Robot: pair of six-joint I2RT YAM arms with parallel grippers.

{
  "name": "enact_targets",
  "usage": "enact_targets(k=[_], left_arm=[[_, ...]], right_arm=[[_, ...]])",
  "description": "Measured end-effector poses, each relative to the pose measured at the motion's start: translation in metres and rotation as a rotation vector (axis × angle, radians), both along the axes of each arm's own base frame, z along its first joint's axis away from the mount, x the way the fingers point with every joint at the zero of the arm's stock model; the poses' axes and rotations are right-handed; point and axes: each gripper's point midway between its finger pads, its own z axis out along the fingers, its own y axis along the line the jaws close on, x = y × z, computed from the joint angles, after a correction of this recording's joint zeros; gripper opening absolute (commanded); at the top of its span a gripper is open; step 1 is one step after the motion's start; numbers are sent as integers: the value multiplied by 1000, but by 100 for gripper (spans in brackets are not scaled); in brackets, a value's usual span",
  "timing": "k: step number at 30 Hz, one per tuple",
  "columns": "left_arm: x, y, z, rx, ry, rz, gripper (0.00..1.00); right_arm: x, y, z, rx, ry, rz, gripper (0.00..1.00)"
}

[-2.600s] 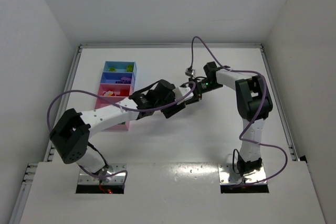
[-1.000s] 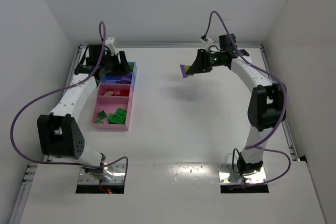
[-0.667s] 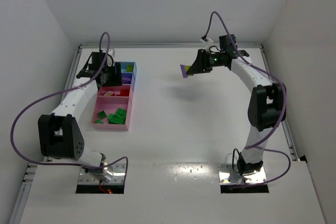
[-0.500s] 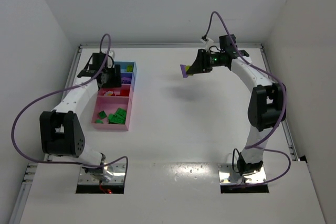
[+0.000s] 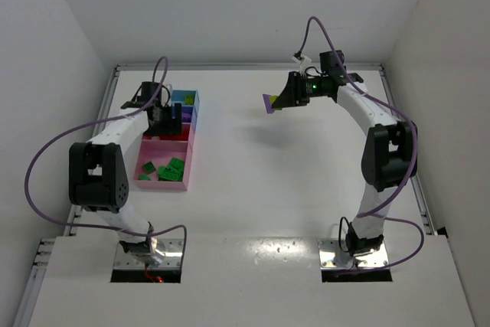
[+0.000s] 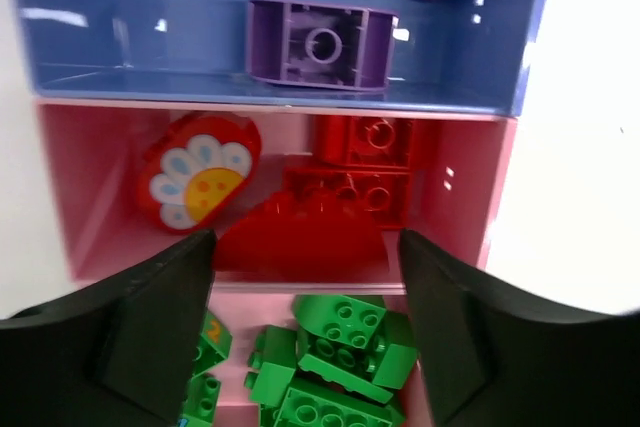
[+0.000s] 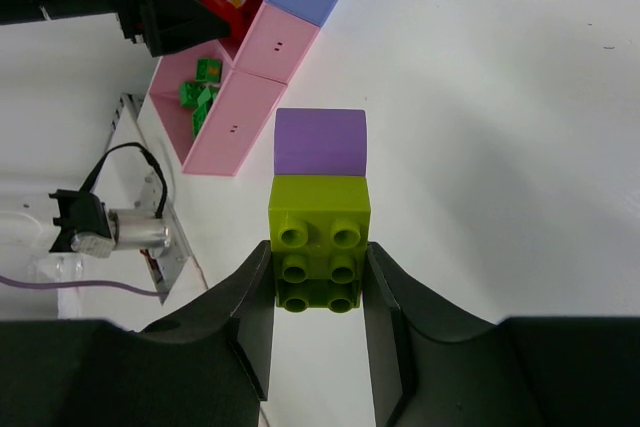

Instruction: Sort the legos into containers by color

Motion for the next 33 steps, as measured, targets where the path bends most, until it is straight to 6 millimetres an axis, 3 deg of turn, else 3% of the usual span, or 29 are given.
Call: enact_targets(k=[2,7,11,15,17,23,27,33], left_arm=[[-1,-5,-2,-21,9,-25,92],[-3,-27,12,-145,-22,-118,91],[-7,-53,56,-316,-140,-262,87],[-20,-95,112,-544,-262,-489,86],[-29,-118,127,-647,-273,-600,86],[-57,-171,128,-872,-165,-804,86],[-71,-194,124,-941,-98,-878,86],[-81,-216,143,-960,-111,-977,86]], right_arm=[[0,0,0,1,0,1,0],[-3,4,4,27,-1,23,0],[-7,12,14,103,-6,66,0],[-26,22,7,201,54,126,0],[-38,29,5,250,94,162,0],[-75,65,16,336,133,324,0],[-94,83,30,358,118,411,0],[-100,93,41,367,112,449,0]])
